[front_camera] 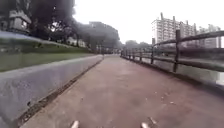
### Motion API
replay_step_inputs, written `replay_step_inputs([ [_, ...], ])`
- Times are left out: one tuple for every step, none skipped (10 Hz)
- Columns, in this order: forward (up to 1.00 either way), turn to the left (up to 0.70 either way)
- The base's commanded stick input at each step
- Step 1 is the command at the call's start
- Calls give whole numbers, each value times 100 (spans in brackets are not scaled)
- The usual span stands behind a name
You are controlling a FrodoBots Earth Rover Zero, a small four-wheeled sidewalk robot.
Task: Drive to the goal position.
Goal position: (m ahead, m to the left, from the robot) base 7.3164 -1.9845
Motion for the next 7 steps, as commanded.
replay_step_inputs([
  [70,0],
  [70,0],
  [70,0],
  [70,0],
  [70,0],
  [70,0],
  [70,0],
])
